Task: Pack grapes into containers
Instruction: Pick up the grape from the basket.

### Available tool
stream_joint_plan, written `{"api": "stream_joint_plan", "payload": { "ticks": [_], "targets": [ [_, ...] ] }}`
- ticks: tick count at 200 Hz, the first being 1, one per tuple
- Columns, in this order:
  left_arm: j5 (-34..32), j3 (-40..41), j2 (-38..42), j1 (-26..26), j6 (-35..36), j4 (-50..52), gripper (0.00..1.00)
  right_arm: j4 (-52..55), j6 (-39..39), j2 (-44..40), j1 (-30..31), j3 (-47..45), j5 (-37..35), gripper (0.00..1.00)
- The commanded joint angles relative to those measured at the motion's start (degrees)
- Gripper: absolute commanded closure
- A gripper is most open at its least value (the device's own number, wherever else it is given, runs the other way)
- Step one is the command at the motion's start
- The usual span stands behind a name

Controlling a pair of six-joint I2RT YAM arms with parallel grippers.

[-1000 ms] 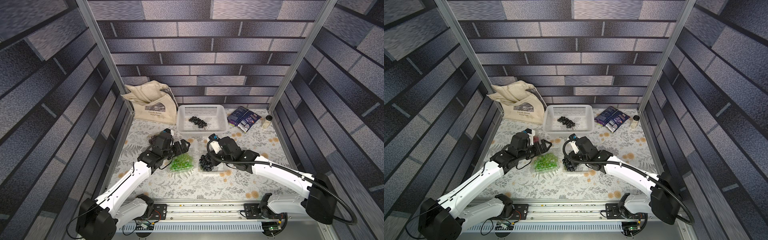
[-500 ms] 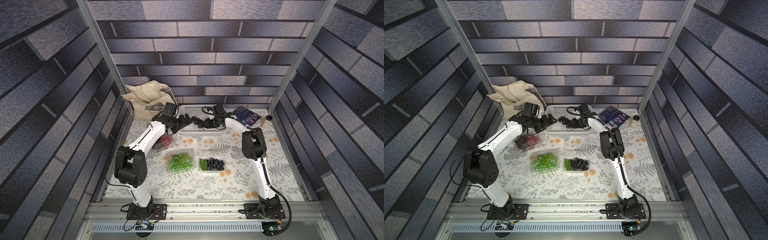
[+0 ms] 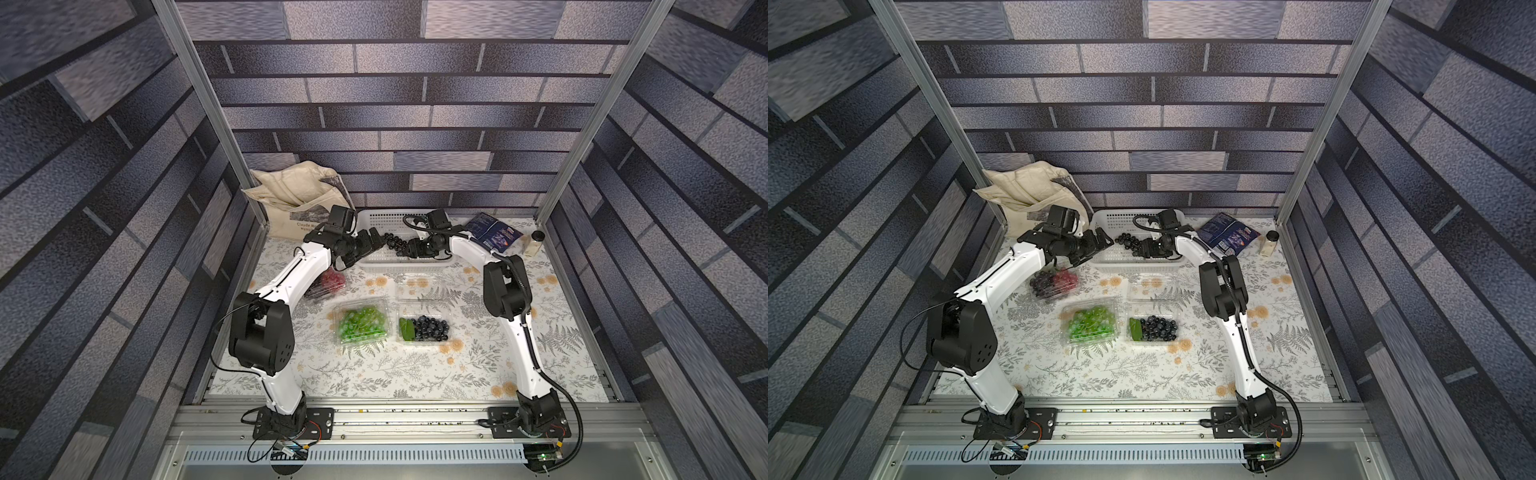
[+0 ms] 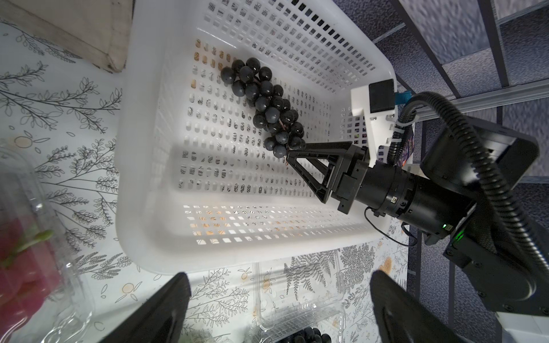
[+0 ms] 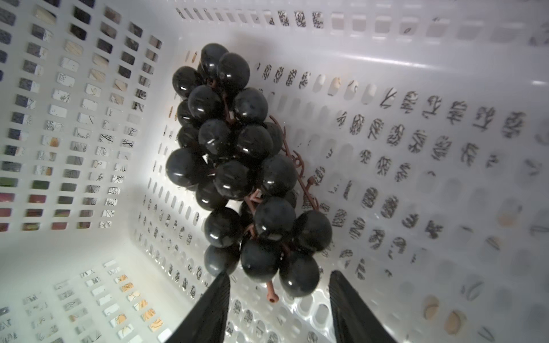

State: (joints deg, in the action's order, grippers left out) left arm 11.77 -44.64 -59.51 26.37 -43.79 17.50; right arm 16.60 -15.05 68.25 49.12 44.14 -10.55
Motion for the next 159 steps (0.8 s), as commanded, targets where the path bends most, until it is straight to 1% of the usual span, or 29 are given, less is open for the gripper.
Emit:
{"api": "stream_joint_plan", "payload": {
  "ticks": [1, 12, 34, 67, 78, 101, 134, 159],
  "targets": [
    [0.4, 0.8, 0.1, -0.3, 0.0, 0.0, 0.03, 3.0, 0.0, -1.0, 0.3, 2.5, 5.1, 0.63],
    [0.6, 0.8, -0.2, -0.3, -0.1, -0.3, 0.03, 4.1, -0.1, -0.6, 0.8, 2.9, 6.7, 0.68],
    [0.6, 0.7, -0.6, -0.2, -0.3, -0.6, 0.03, 5.3, -0.1, 0.0, 2.5, 2.3, 8.2, 0.73],
    [0.7, 0.5, -1.3, 0.1, -0.4, -0.8, 0.03, 2.7, -2.7, 0.8, 3.1, -0.8, 12.0, 0.74],
    [0.8, 0.3, -1.4, 0.1, -0.3, -1.1, 0.03, 1.5, -3.4, 1.4, 3.1, -1.7, 12.2, 0.74],
    [0.8, 0.0, -1.6, 0.2, -0.3, -0.8, 0.03, 0.3, -4.5, 3.8, 3.1, -2.2, 11.9, 0.73],
    [0.8, -0.4, -1.4, 0.4, -0.2, -0.3, 0.03, 1.4, -4.6, 8.4, 2.9, -0.7, 7.5, 0.74],
    [0.6, -0.7, -1.3, 0.3, 0.0, 0.3, 0.03, 1.8, -4.8, 10.5, 2.3, 0.4, 5.6, 0.74]
  ]
}}
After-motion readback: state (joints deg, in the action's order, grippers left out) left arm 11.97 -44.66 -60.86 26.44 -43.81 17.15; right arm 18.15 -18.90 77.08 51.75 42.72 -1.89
